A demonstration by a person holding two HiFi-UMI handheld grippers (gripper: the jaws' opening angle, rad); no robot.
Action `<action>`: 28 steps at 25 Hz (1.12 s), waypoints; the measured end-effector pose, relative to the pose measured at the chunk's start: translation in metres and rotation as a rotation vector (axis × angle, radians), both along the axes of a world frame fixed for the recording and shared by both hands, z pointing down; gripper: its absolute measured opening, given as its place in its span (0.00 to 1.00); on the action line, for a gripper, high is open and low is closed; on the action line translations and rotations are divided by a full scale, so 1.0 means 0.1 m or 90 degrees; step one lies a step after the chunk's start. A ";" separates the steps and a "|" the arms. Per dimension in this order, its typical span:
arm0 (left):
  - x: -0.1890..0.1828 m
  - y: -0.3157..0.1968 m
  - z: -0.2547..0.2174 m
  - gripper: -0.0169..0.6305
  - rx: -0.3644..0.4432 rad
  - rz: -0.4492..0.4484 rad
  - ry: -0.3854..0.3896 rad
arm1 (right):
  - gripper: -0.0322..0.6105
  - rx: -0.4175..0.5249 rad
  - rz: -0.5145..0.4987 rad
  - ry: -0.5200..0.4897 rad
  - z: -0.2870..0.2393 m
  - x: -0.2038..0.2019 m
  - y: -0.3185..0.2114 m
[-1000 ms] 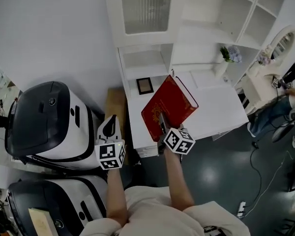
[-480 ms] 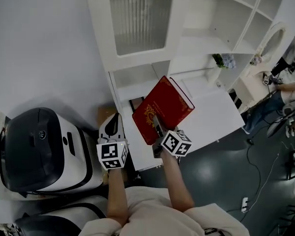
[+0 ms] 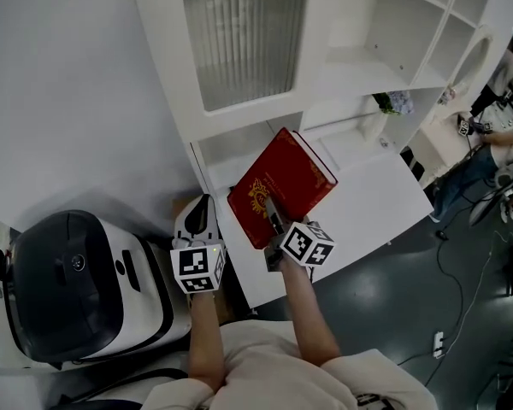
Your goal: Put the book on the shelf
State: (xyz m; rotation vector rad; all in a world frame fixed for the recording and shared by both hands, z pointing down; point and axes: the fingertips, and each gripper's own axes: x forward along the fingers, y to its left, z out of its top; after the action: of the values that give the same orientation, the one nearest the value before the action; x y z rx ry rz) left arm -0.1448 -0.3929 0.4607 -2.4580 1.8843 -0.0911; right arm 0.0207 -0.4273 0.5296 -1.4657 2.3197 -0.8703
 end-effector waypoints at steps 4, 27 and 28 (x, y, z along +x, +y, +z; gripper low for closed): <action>-0.03 -0.08 0.07 0.05 -0.006 0.012 -0.002 | 0.36 -0.002 0.010 -0.008 -0.01 -0.03 -0.09; -0.17 -0.23 0.03 0.05 0.000 0.029 0.018 | 0.35 -0.012 -0.011 -0.043 -0.16 -0.23 -0.37; -0.18 -0.23 0.02 0.05 0.001 0.028 0.018 | 0.35 -0.014 -0.012 -0.048 -0.16 -0.23 -0.37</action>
State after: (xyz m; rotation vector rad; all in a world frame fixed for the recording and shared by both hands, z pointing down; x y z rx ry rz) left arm -0.1624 -0.4156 0.4631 -2.5116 1.8388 -0.0526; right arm -0.0020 -0.4642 0.5132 -1.3966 2.2798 -0.9421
